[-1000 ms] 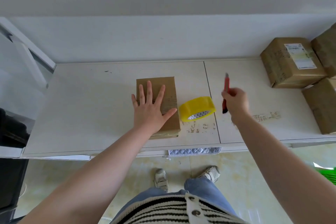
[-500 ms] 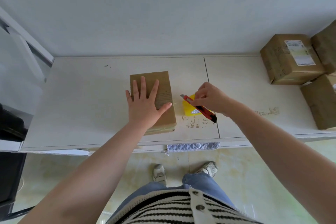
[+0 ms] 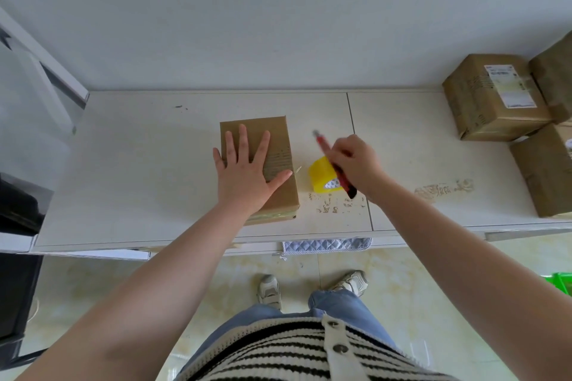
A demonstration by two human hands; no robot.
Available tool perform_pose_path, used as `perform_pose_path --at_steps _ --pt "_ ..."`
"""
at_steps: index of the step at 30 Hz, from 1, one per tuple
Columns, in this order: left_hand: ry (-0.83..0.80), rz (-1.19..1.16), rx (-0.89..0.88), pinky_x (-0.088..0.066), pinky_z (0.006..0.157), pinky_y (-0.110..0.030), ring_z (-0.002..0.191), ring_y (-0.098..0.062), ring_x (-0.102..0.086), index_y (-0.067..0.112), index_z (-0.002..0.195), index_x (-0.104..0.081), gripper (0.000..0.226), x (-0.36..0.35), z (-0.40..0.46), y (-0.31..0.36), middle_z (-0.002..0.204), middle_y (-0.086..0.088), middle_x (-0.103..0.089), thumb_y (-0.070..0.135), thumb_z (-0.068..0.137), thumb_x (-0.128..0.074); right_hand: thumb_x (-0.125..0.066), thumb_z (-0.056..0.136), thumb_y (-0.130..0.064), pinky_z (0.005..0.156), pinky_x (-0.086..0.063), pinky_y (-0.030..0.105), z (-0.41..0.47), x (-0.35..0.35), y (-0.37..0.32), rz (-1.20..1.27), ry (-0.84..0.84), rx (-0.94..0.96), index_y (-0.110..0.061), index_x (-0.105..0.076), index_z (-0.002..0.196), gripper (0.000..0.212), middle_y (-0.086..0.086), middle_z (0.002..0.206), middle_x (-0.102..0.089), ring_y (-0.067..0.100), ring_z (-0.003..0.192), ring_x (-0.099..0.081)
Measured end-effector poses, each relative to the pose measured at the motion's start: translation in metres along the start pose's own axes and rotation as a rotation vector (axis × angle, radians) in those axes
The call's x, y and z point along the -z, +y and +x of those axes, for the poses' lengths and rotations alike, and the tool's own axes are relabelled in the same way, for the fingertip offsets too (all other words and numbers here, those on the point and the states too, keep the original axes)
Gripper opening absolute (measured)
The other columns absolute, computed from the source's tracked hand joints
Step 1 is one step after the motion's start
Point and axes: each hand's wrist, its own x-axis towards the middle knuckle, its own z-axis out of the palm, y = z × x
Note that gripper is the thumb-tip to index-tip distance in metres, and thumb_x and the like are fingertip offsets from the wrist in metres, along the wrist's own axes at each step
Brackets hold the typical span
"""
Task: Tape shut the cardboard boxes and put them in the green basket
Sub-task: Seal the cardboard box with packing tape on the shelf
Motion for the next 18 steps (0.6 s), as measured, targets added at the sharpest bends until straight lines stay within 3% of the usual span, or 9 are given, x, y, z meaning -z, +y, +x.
perform_pose_path --at_steps 2,3,5,8,10,12,14,16,18 --pt "0.004 0.011 -0.002 0.001 0.117 -0.060 0.149 -0.038 0.014 0.037 0.153 0.016 0.092 -0.001 0.001 -0.001 0.162 -0.012 0.019 0.087 0.076 0.003 -0.055 0.098 -0.018 0.056 -0.045 0.024 0.000 0.015 0.015 0.543 0.257 -0.122 -0.015 -0.058 0.072 0.026 -0.002 0.067 -0.054 0.009 0.057 -0.051" --pt "0.003 0.015 -0.001 0.001 0.117 -0.060 0.149 -0.038 0.013 0.037 0.152 0.016 0.092 -0.001 0.002 -0.001 0.162 -0.012 0.019 0.087 0.076 0.003 -0.054 0.098 -0.017 0.056 -0.047 0.023 0.002 0.024 0.030 0.662 0.364 -0.192 -0.015 -0.060 0.075 0.024 -0.001 0.069 -0.057 0.009 0.056 -0.053" --pt "0.000 0.019 0.002 0.001 0.117 -0.060 0.149 -0.038 0.014 0.037 0.152 0.017 0.093 -0.002 0.002 0.000 0.161 -0.012 0.020 0.088 0.075 0.004 -0.052 0.099 -0.013 0.060 -0.047 0.029 0.006 0.035 0.063 0.559 0.455 -0.348 -0.013 -0.066 0.081 0.022 0.005 0.076 -0.062 0.013 0.057 -0.053" --pt "0.000 0.018 0.007 0.001 0.117 -0.060 0.149 -0.037 0.013 0.038 0.152 0.018 0.093 -0.004 0.003 0.000 0.161 -0.011 0.021 0.089 0.074 0.004 -0.049 0.099 -0.011 0.060 -0.042 0.029 0.006 0.034 0.111 0.222 0.395 -0.573 -0.006 -0.069 0.113 0.025 0.009 0.083 -0.064 0.021 0.066 -0.052" --pt "-0.002 0.017 0.013 0.001 0.117 -0.060 0.149 -0.037 0.013 0.038 0.151 0.017 0.094 -0.004 0.003 0.001 0.162 -0.011 0.020 0.089 0.074 0.004 -0.048 0.099 -0.018 0.071 -0.046 0.032 0.006 0.032 0.122 -0.064 0.339 -0.646 -0.011 -0.060 0.131 0.034 0.015 0.113 -0.063 0.029 0.093 -0.055" --pt "-0.007 0.023 0.014 0.000 0.117 -0.060 0.149 -0.038 0.014 0.038 0.151 0.018 0.094 -0.003 0.003 0.001 0.161 -0.012 0.020 0.088 0.073 0.006 -0.049 0.099 -0.024 0.094 -0.039 0.039 0.015 0.031 0.101 -0.231 0.383 -0.523 -0.015 -0.054 0.135 0.037 0.017 0.136 -0.049 0.035 0.121 -0.042" --pt "-0.009 0.027 0.008 0.001 0.117 -0.060 0.148 -0.038 0.015 0.038 0.151 0.019 0.093 -0.003 0.003 0.001 0.161 -0.012 0.021 0.088 0.073 0.007 -0.053 0.098 -0.026 0.098 -0.036 0.037 0.028 0.025 0.059 -0.212 0.290 -0.133 -0.020 -0.058 0.132 0.035 0.012 0.134 -0.050 0.030 0.123 -0.042" --pt "0.002 0.008 0.005 0.001 0.117 -0.060 0.148 -0.038 0.014 0.038 0.152 0.017 0.093 -0.003 0.003 0.001 0.162 -0.012 0.020 0.088 0.075 0.005 -0.058 0.095 -0.028 0.099 -0.038 0.037 0.039 0.013 0.014 -0.360 -0.049 0.192 -0.028 -0.059 0.130 0.035 0.004 0.128 -0.056 0.023 0.119 -0.048" --pt "0.013 0.001 0.002 0.000 0.117 -0.060 0.149 -0.038 0.012 0.038 0.152 0.015 0.093 -0.003 0.002 0.000 0.162 -0.012 0.018 0.088 0.075 0.003 -0.063 0.093 -0.033 0.105 -0.037 0.038 0.043 -0.003 -0.016 -0.588 -0.394 0.257 -0.032 -0.056 0.131 0.039 0.000 0.131 -0.052 0.020 0.123 -0.047"
